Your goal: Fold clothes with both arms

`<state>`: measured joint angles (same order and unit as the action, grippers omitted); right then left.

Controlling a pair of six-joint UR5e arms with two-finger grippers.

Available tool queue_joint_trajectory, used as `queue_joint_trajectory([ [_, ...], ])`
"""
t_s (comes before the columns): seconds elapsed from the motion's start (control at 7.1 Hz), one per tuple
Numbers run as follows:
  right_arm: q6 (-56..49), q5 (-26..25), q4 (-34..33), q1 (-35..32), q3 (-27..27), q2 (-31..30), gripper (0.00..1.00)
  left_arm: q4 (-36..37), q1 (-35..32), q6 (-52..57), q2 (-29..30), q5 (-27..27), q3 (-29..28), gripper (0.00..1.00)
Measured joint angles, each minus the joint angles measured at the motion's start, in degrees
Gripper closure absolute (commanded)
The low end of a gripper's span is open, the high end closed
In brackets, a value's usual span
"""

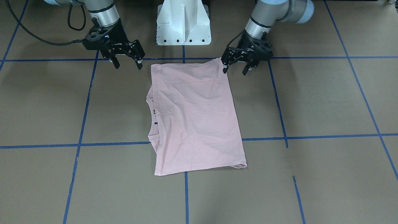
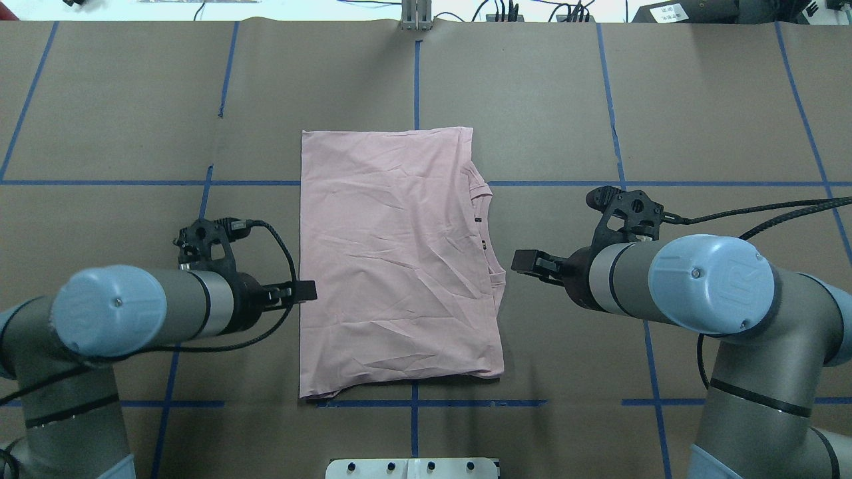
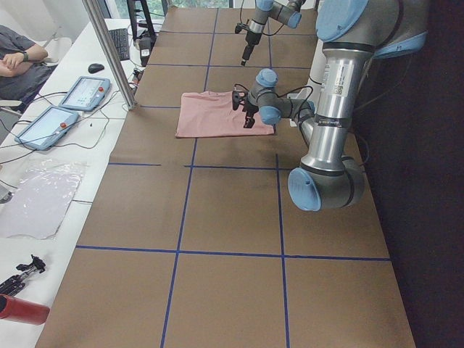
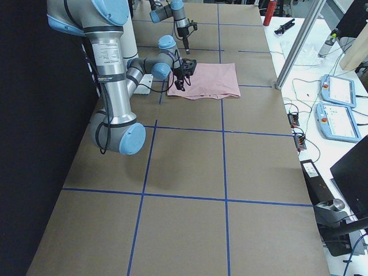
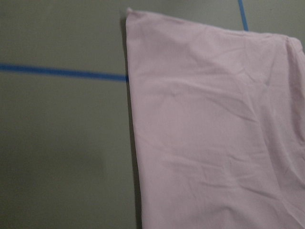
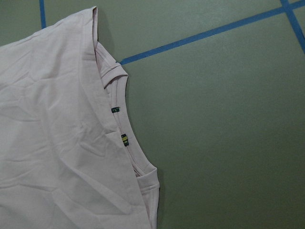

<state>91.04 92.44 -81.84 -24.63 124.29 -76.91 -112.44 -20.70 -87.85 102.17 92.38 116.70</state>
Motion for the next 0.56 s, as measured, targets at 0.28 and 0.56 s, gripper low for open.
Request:
queue_joint_trajectory([
  [0.28,0.5,-0.2,0.0,-0.1,-0.1,0.0,0.01,1.9,6.3,-5.9,-0.1,-3.5,-0.4,0.30],
  [0.56,0.6,-0.2,0.0,-0.3,-0.1,-0.1,0.01,2.1,9.4,-6.9,0.3,-4.0,-2.1,0.33],
])
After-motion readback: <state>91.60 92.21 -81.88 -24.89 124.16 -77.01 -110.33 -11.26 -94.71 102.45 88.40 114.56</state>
